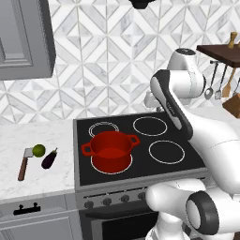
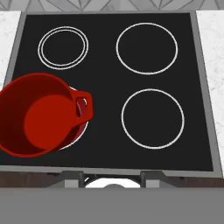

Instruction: Put the eggplant and lime in the pot. Retrieve the spatula and lightly stir the vegetables in the pot.

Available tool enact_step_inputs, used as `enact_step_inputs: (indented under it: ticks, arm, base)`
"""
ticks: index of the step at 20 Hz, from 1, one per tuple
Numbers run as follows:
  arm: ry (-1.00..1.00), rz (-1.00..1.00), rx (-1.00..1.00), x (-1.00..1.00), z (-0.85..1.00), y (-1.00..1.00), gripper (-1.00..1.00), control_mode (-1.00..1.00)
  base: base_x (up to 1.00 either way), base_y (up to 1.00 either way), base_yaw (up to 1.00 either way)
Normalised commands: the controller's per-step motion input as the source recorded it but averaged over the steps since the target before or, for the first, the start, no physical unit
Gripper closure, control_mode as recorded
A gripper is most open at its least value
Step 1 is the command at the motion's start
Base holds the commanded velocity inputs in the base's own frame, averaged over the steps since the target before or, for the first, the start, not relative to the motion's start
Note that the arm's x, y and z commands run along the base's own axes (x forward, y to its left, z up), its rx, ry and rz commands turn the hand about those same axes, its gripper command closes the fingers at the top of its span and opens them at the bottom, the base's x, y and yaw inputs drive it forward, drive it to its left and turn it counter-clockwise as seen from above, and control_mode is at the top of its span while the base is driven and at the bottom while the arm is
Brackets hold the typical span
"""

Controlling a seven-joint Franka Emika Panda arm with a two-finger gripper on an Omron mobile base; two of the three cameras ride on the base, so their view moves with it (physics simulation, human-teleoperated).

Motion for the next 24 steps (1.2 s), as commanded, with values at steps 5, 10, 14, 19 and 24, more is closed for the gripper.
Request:
enact_step_inputs:
  ticks: [5, 10, 14, 19, 24]
  arm:
    - [0.0, 0.0, 0.0, -0.15, 0.0, 0.0, -1.0, -1.0]
    - [0.0, 0.0, 0.0, -0.14, 0.0, 0.0, -1.0, -1.0]
    - [0.0, 0.0, 0.0, 0.0, 0.0, 0.0, -1.0, 1.0]
    - [0.0, 0.0, 0.0, 0.0, 0.0, 0.0, -1.0, 1.0]
    - [0.0, 0.0, 0.0, 0.0, 0.0, 0.0, -1.0, 1.0]
  base:
    - [0.0, 0.0, 0.0]
    - [0.0, 0.0, 0.0]
    - [-0.07, 0.14, 0.0]
    - [-0.04, 0.59, -0.01]
    - [-0.02, 0.51, -0.01]
